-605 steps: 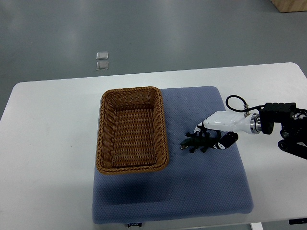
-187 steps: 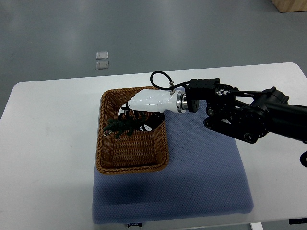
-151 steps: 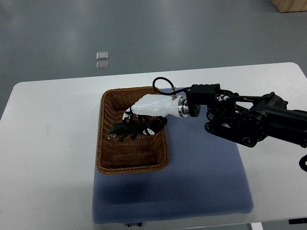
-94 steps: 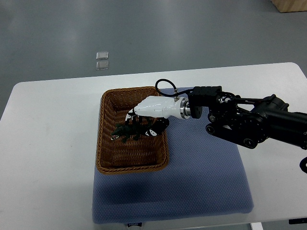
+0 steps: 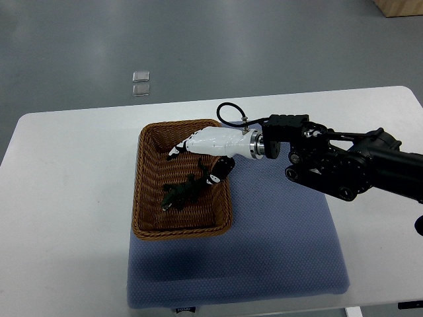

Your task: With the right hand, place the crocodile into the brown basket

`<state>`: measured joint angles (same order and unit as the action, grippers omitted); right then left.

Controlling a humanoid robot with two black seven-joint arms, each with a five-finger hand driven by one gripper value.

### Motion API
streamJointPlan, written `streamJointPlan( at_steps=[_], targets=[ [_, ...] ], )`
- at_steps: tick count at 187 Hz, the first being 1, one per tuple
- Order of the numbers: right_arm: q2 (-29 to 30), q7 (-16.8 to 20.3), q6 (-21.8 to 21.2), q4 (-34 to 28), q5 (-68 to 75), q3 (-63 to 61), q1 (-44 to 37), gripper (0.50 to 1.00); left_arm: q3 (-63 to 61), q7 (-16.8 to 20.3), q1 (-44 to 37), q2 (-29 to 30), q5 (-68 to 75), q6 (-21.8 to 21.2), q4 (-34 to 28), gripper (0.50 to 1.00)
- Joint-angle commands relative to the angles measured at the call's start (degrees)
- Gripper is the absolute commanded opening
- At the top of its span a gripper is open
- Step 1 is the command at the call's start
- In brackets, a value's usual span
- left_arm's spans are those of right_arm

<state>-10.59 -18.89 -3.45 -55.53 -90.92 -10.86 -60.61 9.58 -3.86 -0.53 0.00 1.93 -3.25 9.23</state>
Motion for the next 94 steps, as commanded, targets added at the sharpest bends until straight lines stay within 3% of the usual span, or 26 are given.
streamJointPlan(
  at_steps=[1, 19, 94],
  targets=[
    [-1.1, 0.0, -0.7, 0.0, 4.0, -5.7, 0.4, 0.860, 0.0, 0.0, 0.0, 0.0, 0.0, 0.0, 0.0, 1.000],
    [-2.2, -0.1, -0.9, 0.0, 10.0, -10.2, 1.6, 0.907, 0.0, 0.0, 0.0, 0.0, 0.0, 0.0, 0.0, 1.000],
    [-6.8, -0.4, -0.1, 4.1, 34.4, -27.6, 12.7, 0.907, 0.0, 0.0, 0.0, 0.0, 0.0, 0.0, 0.0, 1.000]
  ],
)
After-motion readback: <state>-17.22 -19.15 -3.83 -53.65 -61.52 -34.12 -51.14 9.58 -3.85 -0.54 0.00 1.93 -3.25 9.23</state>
